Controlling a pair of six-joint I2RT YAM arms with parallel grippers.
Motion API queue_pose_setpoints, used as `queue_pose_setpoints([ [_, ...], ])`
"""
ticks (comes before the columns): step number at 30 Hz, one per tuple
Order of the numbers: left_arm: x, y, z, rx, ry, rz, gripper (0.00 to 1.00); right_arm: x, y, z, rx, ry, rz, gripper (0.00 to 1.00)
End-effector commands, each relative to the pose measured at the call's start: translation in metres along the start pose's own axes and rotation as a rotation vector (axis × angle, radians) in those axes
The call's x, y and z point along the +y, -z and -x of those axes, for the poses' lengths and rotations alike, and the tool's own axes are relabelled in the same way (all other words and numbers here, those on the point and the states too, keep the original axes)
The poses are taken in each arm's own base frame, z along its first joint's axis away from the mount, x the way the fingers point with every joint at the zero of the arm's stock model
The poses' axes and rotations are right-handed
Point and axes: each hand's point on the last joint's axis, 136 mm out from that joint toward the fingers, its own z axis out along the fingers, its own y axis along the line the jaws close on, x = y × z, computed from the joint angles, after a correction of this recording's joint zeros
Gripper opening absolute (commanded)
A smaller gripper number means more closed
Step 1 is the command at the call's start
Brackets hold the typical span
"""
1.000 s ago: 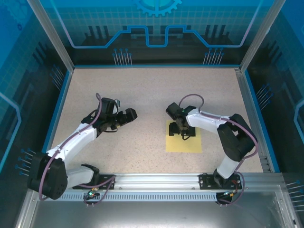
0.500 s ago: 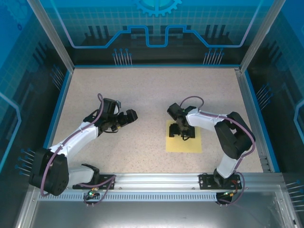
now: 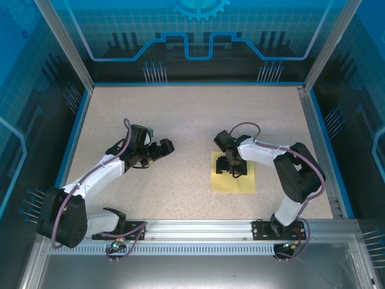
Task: Fold a paper plane with a square sheet of paper (pick it up from the middle)
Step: Fold the square sheet of paper in half at the center of the table.
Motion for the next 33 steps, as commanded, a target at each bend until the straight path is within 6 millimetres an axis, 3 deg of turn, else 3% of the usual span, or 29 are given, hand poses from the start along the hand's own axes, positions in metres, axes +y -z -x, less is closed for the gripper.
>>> queue_pose_setpoints([
  [1, 0.007, -0.002, -0.007, 0.017, 0.013, 0.032, 0.99, -0.038, -0.044, -0.034, 0.129, -0.021, -0.144, 0.77],
  [7, 0.01, -0.002, -0.008, 0.02, 0.014, 0.038, 0.98, -0.036, -0.04, -0.031, 0.112, -0.028, -0.135, 0.73],
  [10, 0.01, -0.002, -0.009, 0.02, 0.015, 0.037, 0.99, -0.025, -0.029, -0.021, 0.065, -0.032, -0.072, 0.69],
  [14, 0.009, -0.004, -0.01, 0.024, 0.036, 0.03, 0.98, 0.007, -0.002, -0.004, -0.022, -0.024, 0.113, 0.44],
  [17, 0.005, -0.007, -0.012, 0.039, 0.046, 0.011, 0.99, 0.039, 0.02, 0.004, -0.07, -0.01, 0.273, 0.35],
  [22, -0.004, -0.009, -0.017, 0.035, 0.04, -0.028, 0.96, 0.095, 0.069, 0.02, -0.165, 0.021, 0.587, 0.23],
  [26, -0.014, -0.007, -0.018, 0.028, 0.038, -0.082, 0.9, 0.131, 0.102, 0.025, -0.193, 0.067, 0.825, 0.22],
  [30, -0.028, -0.003, -0.015, -0.001, 0.042, -0.151, 0.83, 0.15, 0.109, 0.025, -0.163, 0.078, 0.962, 0.23],
  [33, -0.039, -0.001, -0.011, -0.021, 0.043, -0.197, 0.75, 0.153, 0.093, 0.023, -0.113, 0.053, 0.98, 0.23],
])
